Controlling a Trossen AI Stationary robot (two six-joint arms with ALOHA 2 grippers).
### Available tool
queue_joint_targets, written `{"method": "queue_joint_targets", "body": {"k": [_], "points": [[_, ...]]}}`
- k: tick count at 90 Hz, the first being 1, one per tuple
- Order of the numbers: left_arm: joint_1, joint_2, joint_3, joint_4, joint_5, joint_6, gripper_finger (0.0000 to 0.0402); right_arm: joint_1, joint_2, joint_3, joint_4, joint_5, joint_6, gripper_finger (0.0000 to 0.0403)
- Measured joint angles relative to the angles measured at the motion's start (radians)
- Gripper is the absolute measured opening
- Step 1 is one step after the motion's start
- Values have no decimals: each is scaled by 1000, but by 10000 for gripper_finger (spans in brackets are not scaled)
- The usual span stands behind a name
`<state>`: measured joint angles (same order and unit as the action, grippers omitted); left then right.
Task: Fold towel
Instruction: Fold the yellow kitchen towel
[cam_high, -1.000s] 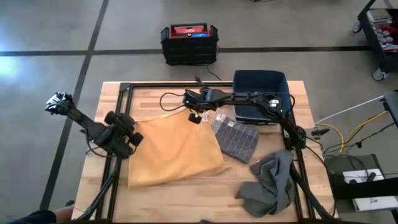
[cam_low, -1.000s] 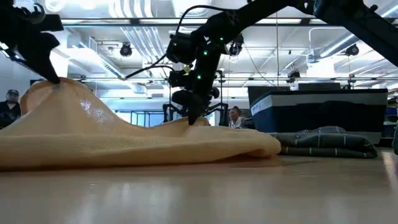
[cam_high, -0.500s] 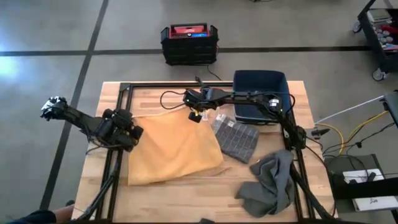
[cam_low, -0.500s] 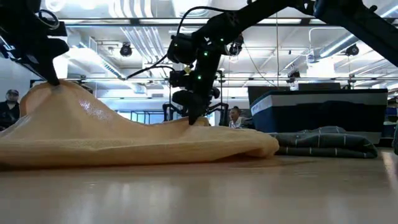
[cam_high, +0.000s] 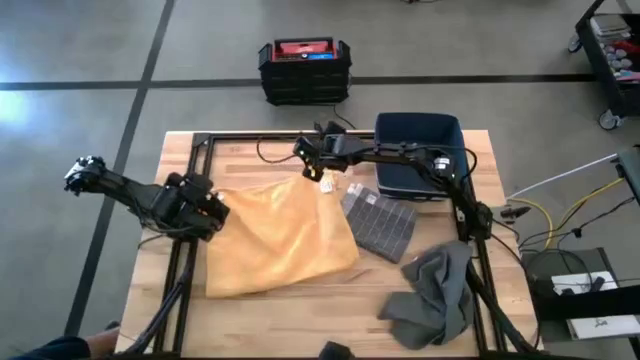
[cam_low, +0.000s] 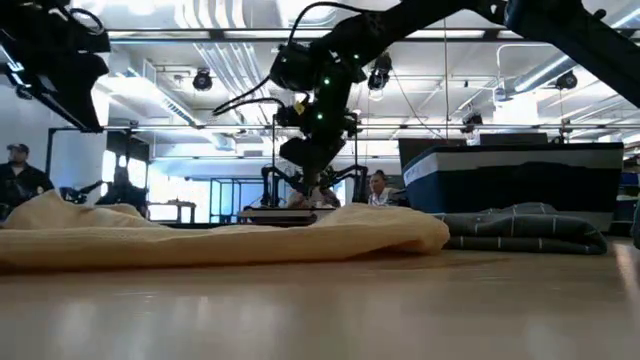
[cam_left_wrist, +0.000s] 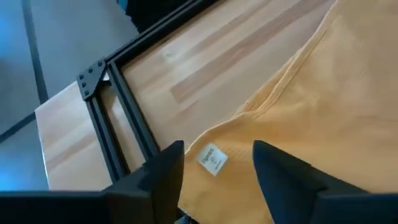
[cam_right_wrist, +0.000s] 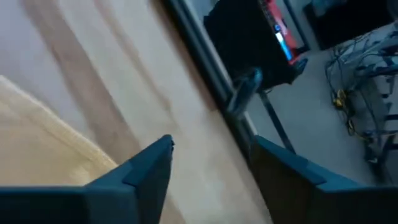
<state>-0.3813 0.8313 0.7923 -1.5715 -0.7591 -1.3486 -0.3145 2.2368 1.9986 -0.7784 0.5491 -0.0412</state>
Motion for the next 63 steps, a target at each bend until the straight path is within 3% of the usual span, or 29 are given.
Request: {"method": "queue_joint_targets", "body": {"k": [11,18,33,38,49,63], "points": [[-1,5,47,39,41,73,174,-4,-1,82,-132,-5,-8,234],[-2,7,60,132,108,170,165,-3,-12,132,-261,-78,1,242],[-37,37,27,442,345,359,143,31,-94,88,-367,-548,-28,250],[-67,61,1,532,413,364,134,63,-126,24,-370,-647,-43,250],[-162,132,-68,655,499,312,114,175,-202,-149,-305,-646,-49,243],[-289,244,-121,753,527,204,93,337,-283,-388,-88,-596,-21,227]]}}
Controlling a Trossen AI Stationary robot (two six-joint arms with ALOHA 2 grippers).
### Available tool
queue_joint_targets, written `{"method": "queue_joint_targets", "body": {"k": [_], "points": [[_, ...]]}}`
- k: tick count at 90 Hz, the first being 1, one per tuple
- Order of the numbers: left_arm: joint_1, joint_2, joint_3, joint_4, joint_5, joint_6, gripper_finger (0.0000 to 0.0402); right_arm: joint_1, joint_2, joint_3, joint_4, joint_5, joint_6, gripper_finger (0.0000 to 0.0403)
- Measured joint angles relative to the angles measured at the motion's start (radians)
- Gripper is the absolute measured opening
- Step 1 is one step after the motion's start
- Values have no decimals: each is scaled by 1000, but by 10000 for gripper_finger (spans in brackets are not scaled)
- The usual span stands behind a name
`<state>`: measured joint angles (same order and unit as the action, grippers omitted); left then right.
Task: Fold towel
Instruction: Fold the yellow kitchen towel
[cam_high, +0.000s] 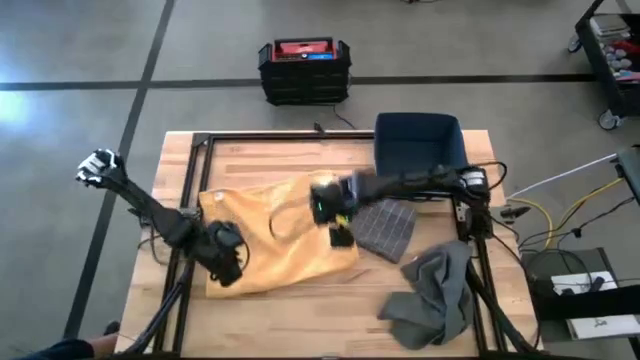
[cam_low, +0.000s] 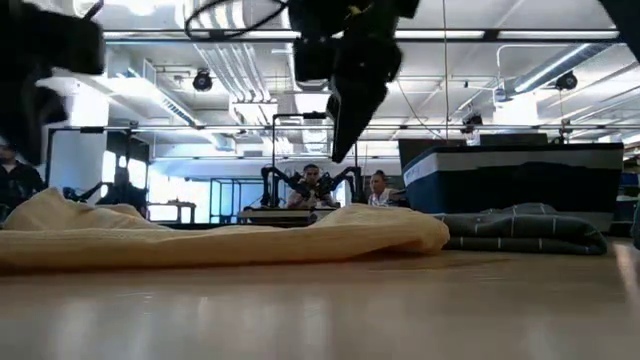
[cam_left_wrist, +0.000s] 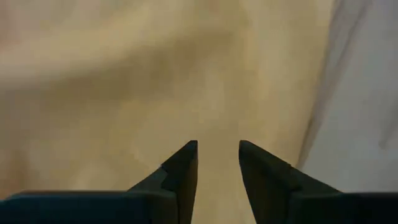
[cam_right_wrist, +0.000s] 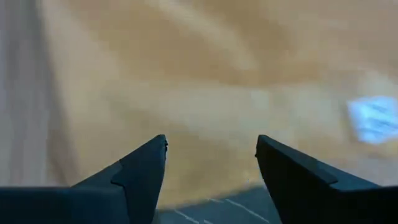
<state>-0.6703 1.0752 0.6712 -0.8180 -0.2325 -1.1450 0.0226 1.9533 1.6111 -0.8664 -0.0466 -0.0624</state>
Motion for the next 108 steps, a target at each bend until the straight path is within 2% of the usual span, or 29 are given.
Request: {"method": "queue_joint_targets", "body": {"k": [8,14,30,53,77,86,97,108], "points": [[-47,58,-5,86,-12,-35,83,60,-20,-108,124,50,55,217],[-72,103,-9,160,-23,-38,77,90,-22,-172,218,49,97,211],[-122,226,-36,316,6,-80,74,141,-6,-291,311,59,190,196],[-231,387,-40,401,93,-278,74,247,-4,-339,329,76,354,174],[-468,451,20,467,35,-530,74,412,11,-341,367,85,507,152],[-533,460,37,453,38,-598,74,457,9,-319,320,77,508,145],[-555,446,43,446,46,-643,74,473,-27,-229,123,90,485,136],[-550,433,60,445,26,-627,74,455,-89,-182,-4,241,416,126]]}}
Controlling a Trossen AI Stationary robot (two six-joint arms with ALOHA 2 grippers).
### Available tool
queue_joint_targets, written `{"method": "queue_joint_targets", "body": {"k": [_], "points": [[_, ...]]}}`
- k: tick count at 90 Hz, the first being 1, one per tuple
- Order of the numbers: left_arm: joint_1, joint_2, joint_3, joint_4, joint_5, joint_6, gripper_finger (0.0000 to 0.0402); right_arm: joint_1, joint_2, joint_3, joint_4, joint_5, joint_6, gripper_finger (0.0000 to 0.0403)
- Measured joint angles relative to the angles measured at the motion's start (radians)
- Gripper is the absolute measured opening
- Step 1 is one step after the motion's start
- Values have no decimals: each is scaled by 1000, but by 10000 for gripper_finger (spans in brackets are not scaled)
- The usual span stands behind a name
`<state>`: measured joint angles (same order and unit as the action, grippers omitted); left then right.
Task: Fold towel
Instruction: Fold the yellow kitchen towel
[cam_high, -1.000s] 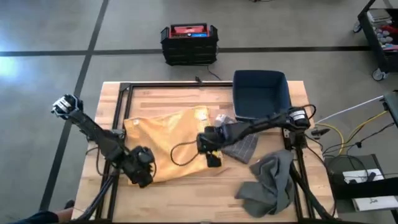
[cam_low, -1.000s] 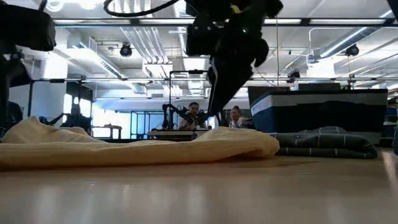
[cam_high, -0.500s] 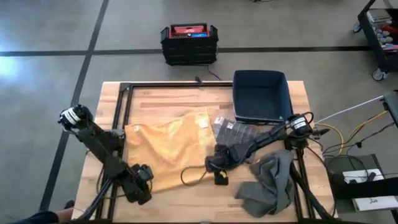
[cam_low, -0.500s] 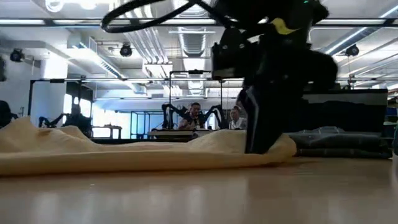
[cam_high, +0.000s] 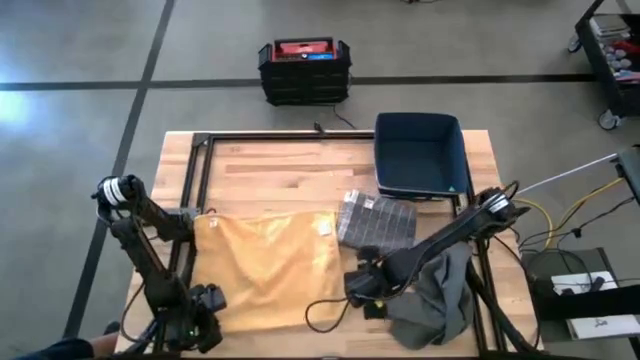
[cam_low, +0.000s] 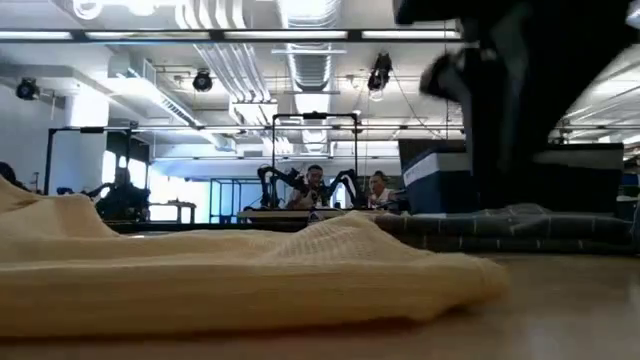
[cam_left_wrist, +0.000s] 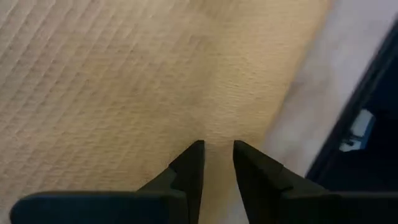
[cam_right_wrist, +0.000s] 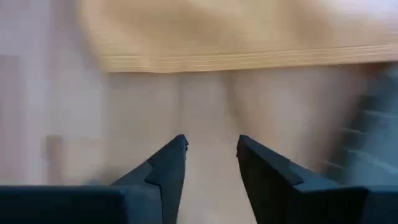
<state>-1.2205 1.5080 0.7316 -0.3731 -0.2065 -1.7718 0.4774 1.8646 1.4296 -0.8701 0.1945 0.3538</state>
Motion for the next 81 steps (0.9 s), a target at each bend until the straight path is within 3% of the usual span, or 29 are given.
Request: {"method": "queue_joint_targets", "body": {"k": [11,18,28,42,52,65,81], "points": [[1,-2,29,7,-78,35,74,-65,-40,-6,21,210,-86,115],[2,-3,43,4,-107,38,74,-145,-49,-18,24,251,-102,106],[2,-3,57,6,-128,54,74,-274,-42,-78,49,188,-112,91],[3,-3,58,5,-151,61,74,-379,-40,-210,136,3,-139,64],[3,-3,58,5,-171,65,74,-375,-42,-309,183,-44,-144,42],[4,-3,58,6,-187,87,74,-318,-71,-421,168,-21,-94,20],[5,-4,58,6,-188,88,74,-277,-137,-476,6,-32,-29,12]]}}
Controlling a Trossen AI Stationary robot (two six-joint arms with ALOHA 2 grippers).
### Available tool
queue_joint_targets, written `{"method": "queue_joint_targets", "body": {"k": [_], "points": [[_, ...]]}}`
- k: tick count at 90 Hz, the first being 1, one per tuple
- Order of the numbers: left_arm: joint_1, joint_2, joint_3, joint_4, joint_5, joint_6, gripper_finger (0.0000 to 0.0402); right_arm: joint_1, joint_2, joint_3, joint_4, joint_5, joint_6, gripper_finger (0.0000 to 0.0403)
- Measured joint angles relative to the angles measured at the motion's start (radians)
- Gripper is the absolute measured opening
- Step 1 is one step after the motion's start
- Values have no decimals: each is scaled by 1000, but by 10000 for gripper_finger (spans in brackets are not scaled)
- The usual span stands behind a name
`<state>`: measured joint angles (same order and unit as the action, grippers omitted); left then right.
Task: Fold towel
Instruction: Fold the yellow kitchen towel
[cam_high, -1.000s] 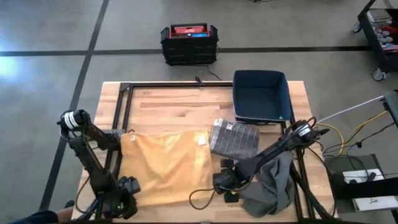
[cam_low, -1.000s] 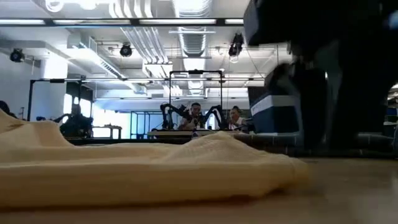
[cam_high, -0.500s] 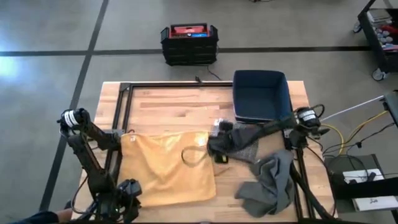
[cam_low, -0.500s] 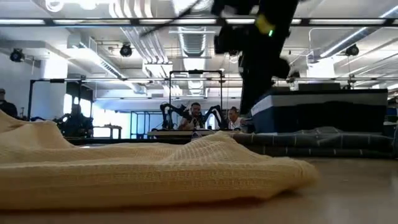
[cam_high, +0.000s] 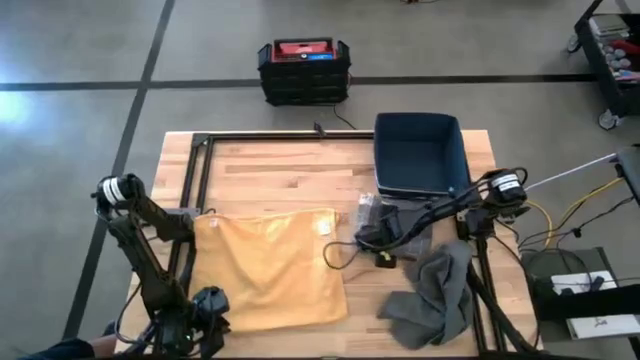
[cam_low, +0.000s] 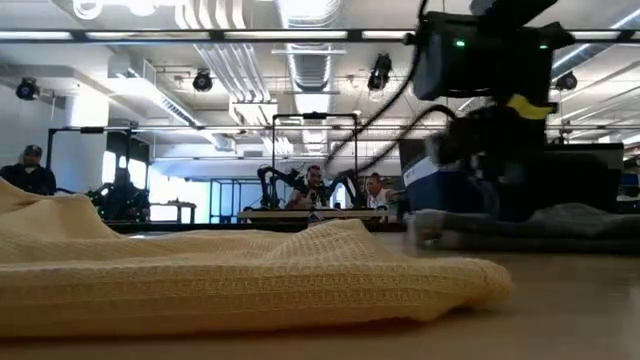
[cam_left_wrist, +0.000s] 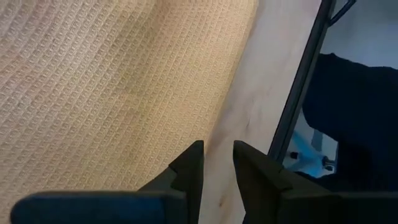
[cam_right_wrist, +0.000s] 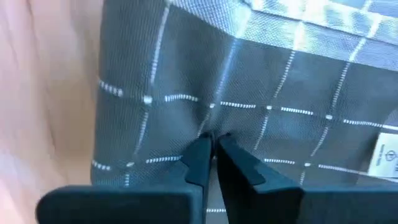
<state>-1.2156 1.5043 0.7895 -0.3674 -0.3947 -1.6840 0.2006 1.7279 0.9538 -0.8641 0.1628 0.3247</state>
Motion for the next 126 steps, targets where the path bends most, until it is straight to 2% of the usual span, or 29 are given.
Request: {"method": "queue_joint_targets", "body": {"k": [9,18,28,35,43,48,57,70,78,87,97,110,126], "points": [[0,0,0,1,0,0,74,0,-76,10,-81,-24,55,11],[7,-3,0,-1,-6,1,74,0,-170,40,-14,-18,104,11],[23,-16,0,-8,-12,22,74,3,-215,34,277,-20,115,11],[36,-28,0,-22,-24,40,74,17,-217,24,510,-21,38,11],[49,-40,0,-66,-62,56,74,24,-149,19,728,-15,-40,11],[56,-42,0,-102,-87,63,74,19,-85,17,785,-12,-55,11],[69,-44,0,-144,-112,66,74,7,26,49,793,-2,-55,11],[74,-50,-1,-143,-112,71,74,17,124,109,489,-5,-80,11],[75,-50,-1,-136,-108,73,74,29,142,123,441,-5,-108,11],[77,-50,-1,-139,-113,79,74,49,161,117,515,11,-143,11],[79,-50,-1,-142,-119,79,74,56,183,115,712,-8,-172,11],[79,-51,-1,-141,-120,79,74,51,188,115,861,-24,-200,11],[79,-53,-1,-128,-120,77,74,50,168,128,919,-15,-205,11]]}}
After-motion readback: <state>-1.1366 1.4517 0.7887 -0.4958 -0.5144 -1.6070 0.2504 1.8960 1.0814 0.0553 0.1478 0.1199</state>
